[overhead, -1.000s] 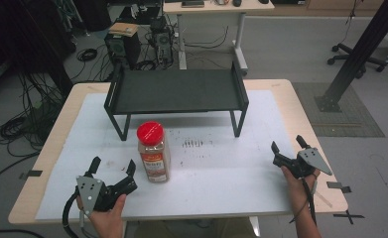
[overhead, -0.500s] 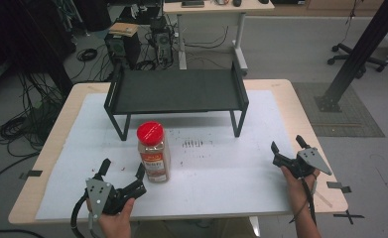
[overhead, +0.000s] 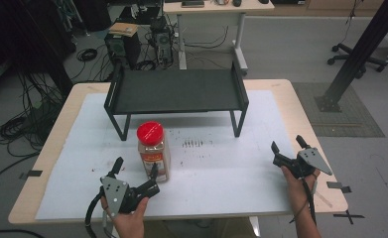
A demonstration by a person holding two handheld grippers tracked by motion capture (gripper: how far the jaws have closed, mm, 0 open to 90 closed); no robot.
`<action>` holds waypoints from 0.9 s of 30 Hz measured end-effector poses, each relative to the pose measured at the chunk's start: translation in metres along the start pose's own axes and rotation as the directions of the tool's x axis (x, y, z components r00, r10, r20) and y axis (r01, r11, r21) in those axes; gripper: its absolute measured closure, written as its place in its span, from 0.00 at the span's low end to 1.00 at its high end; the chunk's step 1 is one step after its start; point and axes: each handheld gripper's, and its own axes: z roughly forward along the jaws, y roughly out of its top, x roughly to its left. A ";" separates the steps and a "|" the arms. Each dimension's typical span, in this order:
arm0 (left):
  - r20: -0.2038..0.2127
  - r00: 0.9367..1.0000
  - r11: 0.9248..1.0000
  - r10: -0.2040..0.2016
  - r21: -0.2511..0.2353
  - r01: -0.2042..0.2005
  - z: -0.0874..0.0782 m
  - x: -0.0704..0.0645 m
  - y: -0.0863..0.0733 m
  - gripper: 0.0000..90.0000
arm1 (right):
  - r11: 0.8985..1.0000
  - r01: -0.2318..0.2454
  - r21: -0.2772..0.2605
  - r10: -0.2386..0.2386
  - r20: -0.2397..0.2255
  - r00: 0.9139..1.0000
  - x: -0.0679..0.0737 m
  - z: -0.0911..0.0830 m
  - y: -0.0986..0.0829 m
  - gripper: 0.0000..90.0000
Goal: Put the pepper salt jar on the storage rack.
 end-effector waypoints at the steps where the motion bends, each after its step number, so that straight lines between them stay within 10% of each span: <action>1: 0.000 1.000 1.000 0.000 0.000 0.000 0.000 0.000 0.000 0.00 | 1.000 -0.002 0.000 0.002 0.000 1.000 0.000 0.000 0.000 0.09; 27: -0.053 0.997 0.998 0.047 0.032 -0.046 0.033 -0.026 -0.010 0.00 | 1.000 -0.013 -0.004 0.013 0.001 1.000 -0.001 0.000 0.000 0.09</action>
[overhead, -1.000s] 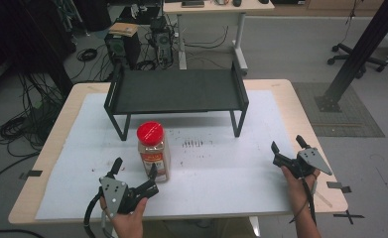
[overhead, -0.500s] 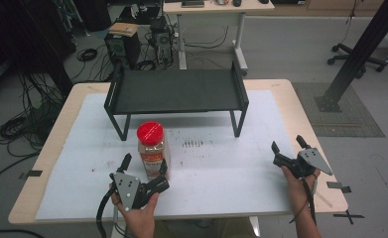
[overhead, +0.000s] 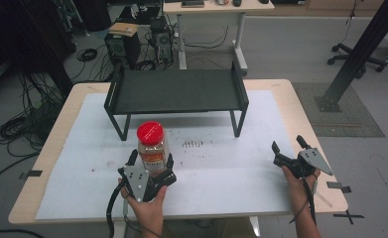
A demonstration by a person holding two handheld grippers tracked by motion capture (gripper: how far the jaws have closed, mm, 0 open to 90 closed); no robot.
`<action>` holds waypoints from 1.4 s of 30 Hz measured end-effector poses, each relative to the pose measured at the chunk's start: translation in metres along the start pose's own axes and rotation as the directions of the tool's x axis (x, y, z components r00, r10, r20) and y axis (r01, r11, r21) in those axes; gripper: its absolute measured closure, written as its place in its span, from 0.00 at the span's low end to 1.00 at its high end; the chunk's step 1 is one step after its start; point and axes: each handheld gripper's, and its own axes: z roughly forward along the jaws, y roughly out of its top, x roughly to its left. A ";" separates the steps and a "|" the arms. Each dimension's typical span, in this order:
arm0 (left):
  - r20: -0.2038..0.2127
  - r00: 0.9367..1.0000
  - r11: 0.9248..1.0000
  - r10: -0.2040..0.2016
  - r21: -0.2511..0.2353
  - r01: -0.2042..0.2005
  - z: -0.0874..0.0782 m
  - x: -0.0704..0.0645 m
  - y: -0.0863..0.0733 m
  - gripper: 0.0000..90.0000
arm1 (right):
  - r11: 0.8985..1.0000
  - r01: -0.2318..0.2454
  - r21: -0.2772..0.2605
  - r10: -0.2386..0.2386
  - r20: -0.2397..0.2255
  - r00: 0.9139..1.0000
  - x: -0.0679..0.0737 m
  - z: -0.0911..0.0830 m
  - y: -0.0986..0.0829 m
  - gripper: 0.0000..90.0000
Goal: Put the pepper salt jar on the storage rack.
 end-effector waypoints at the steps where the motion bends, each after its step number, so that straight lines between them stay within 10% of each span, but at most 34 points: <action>1: -0.002 1.000 1.000 -0.001 0.000 0.001 0.001 0.000 0.000 0.00 | 1.000 0.000 0.000 0.000 0.000 1.000 0.000 0.000 0.000 0.09; 42: -0.058 0.998 0.999 0.033 0.008 -0.032 0.027 -0.003 -0.010 0.00 | 1.000 -0.004 -0.001 0.004 0.001 1.000 0.000 0.000 0.000 0.09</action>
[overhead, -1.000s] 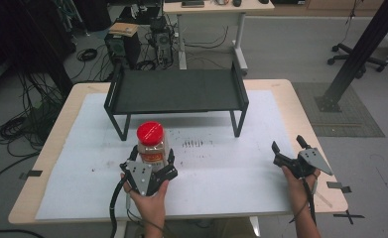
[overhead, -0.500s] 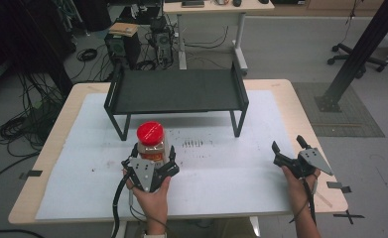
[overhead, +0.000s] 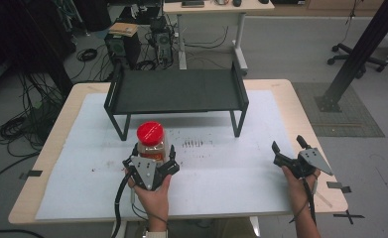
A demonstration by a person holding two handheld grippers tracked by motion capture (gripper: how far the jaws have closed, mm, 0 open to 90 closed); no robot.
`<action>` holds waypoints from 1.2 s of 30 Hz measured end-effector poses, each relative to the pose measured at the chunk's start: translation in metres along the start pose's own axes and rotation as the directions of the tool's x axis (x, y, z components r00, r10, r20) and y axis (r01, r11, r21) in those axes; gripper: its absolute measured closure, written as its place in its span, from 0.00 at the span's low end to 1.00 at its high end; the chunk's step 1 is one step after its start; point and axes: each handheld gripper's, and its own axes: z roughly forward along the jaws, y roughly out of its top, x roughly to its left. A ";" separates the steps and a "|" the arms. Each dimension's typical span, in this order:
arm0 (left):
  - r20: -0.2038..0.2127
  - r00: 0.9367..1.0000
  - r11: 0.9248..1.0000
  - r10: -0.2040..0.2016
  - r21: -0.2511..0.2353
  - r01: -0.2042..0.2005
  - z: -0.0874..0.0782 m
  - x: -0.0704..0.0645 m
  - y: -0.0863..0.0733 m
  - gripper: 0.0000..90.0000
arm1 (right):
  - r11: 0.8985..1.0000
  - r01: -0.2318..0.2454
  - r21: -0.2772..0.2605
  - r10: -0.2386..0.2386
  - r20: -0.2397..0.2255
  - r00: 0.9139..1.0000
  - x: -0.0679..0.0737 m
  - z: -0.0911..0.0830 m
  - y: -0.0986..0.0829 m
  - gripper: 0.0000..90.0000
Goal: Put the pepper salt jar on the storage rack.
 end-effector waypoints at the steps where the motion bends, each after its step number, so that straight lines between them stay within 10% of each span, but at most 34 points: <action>1: 0.000 1.000 1.000 0.000 0.000 0.000 0.000 0.000 0.000 0.00 | 1.000 0.000 0.000 0.000 0.000 1.000 0.000 0.000 0.000 0.09; 36: -0.015 1.000 1.000 0.003 -0.004 -0.003 0.002 0.001 -0.002 0.00 | 1.000 -0.001 -0.001 0.001 0.001 1.000 0.000 0.000 0.000 0.09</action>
